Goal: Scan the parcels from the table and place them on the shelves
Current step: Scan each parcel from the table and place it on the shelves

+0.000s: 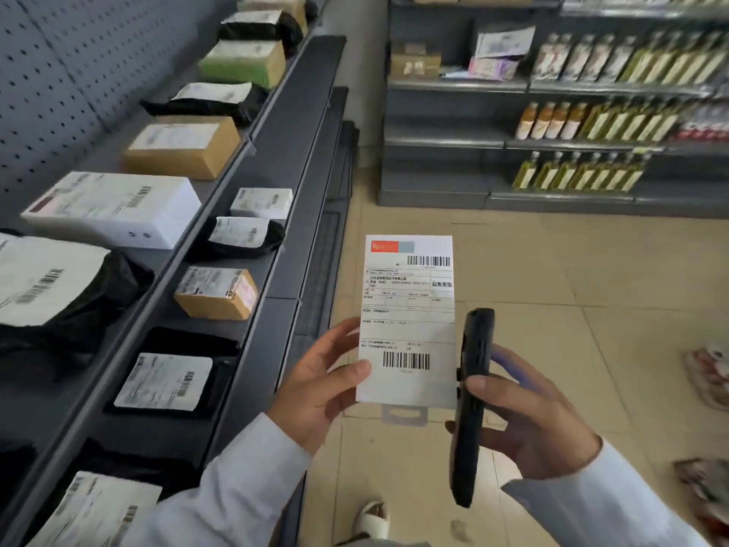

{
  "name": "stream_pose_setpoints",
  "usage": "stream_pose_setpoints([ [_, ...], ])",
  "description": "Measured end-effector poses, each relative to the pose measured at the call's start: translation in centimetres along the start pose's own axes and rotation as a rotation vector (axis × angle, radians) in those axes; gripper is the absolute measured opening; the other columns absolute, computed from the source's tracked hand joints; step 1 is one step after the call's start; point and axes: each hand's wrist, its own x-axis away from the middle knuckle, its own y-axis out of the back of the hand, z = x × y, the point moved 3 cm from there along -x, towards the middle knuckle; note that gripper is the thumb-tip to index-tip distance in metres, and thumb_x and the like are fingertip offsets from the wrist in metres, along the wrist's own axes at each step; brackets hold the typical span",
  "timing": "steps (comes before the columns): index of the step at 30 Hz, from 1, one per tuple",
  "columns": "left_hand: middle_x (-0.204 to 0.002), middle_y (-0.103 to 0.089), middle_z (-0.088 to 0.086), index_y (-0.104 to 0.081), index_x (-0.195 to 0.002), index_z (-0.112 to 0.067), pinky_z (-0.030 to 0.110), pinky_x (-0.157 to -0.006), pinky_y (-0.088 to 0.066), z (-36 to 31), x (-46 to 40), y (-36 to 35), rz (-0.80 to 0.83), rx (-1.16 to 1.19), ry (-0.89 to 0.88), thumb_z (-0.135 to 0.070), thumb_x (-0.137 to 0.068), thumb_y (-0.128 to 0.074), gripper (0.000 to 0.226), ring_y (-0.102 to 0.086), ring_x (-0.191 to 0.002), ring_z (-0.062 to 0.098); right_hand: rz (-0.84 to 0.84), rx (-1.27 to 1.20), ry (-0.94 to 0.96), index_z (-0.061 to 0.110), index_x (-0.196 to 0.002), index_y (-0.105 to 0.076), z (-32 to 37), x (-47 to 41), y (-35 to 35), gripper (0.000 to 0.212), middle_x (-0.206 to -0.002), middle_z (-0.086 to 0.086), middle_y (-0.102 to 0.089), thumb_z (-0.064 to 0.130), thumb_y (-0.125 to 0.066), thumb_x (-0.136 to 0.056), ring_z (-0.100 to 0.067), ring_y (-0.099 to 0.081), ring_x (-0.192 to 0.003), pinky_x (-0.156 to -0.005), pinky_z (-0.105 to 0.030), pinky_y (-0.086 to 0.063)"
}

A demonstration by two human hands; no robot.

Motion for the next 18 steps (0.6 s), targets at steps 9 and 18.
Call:
stream_pose_setpoints([
  [9,-0.136,-0.057,0.022,-0.054,-0.137,-0.007,0.061,-0.106,-0.041,-1.2,-14.7,-4.0,0.171,-0.139,0.176,-0.013,-0.073,-0.077,0.069,-0.056,-0.123,0.044,-0.043,-0.131,-0.018,0.026,-0.106,-0.078,4.8,-10.6,7.2,0.066,-0.099,-0.011,-0.076,0.031,-0.079,-0.040,-0.020,-0.073,-0.084,-0.077,-0.044,-0.058],
  [18,-0.127,-0.067,0.005,-0.060,-0.131,-0.016,0.042,-0.082,-0.060,-5.2,-29.4,-7.7,-0.033,-0.286,0.231,-0.013,-0.069,-0.083,0.066,-0.069,-0.108,0.029,0.061,-0.171,-0.106,0.026,-0.110,-0.077,12.2,-26.8,13.9,0.070,-0.101,-0.011,-0.077,0.032,-0.081,-0.040,-0.020,-0.074,-0.084,-0.070,-0.043,-0.060],
])
